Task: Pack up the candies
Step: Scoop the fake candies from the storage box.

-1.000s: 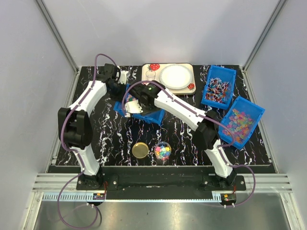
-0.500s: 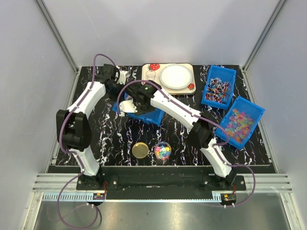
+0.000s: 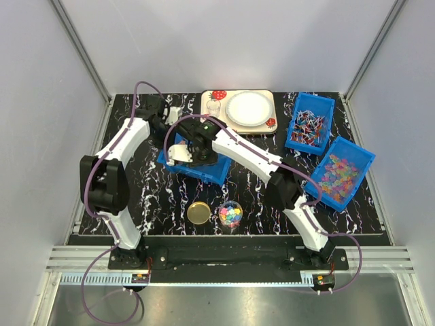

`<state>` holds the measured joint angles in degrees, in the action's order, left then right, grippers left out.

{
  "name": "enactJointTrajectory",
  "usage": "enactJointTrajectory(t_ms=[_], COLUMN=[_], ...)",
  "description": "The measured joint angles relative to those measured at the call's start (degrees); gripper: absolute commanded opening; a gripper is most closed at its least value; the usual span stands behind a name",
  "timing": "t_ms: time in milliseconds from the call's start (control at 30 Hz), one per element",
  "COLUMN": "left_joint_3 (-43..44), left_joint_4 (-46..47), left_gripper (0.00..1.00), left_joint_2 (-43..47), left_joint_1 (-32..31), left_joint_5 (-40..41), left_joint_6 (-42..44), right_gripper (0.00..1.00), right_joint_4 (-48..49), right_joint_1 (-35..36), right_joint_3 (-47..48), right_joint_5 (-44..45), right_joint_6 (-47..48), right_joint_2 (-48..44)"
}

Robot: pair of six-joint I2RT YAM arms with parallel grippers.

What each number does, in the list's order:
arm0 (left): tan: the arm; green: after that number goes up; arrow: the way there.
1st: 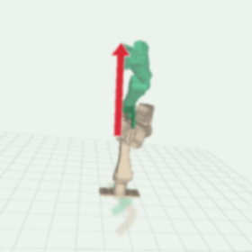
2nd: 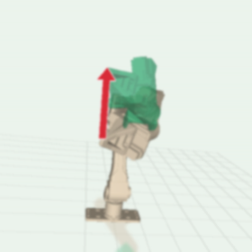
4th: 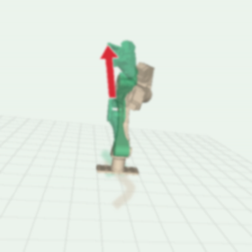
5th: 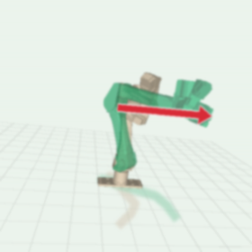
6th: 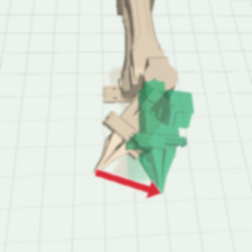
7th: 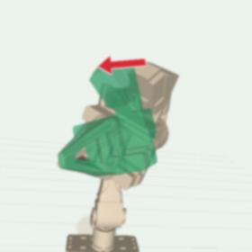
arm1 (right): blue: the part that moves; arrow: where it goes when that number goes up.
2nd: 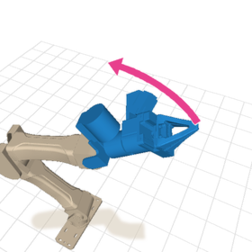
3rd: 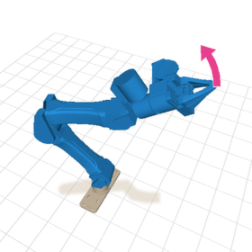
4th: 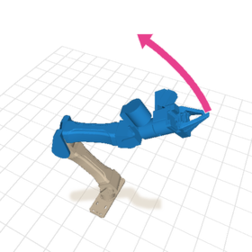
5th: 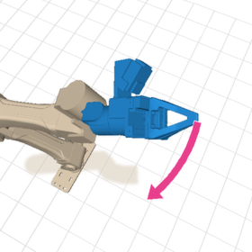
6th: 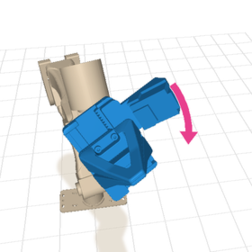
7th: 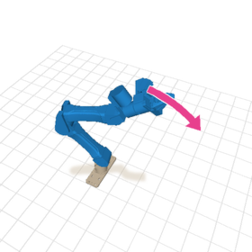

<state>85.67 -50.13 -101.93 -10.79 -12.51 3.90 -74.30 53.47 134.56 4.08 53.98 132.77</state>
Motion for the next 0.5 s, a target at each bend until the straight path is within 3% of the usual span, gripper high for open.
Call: enactJointTrajectory(t_ms=[500], left_joint_3=[-1.0], left_joint_4=[0.0], left_gripper=[0.0], left_joint_2=[1.1], left_joint_1=[0.5], left_joint_5=[2.1], left_joint_6=[0.5], right_gripper=[0.0], right_joint_4=[17.0], right_joint_1=[-1.9], right_joint_3=[-16.7], right_joint_5=[-6.7], right_joint_6=[-11.8], right_joint_2=[-5.4])
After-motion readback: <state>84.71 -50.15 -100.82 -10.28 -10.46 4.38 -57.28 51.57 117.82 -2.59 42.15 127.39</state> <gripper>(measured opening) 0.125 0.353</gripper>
